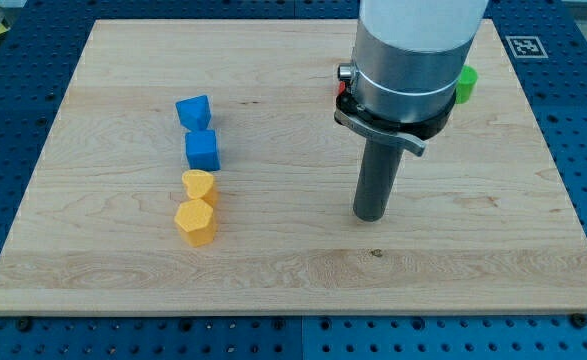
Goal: Move your arm left side of the yellow hexagon
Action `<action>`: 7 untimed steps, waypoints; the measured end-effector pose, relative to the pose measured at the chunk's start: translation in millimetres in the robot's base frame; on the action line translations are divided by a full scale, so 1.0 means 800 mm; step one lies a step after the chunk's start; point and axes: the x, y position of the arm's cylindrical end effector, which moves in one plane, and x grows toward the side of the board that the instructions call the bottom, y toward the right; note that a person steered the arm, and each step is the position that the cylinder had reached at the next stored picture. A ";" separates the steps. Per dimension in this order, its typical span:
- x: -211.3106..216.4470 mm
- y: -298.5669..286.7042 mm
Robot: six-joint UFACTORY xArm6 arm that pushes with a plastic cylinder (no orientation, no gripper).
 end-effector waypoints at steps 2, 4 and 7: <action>0.000 0.000; -0.031 -0.054; 0.015 -0.068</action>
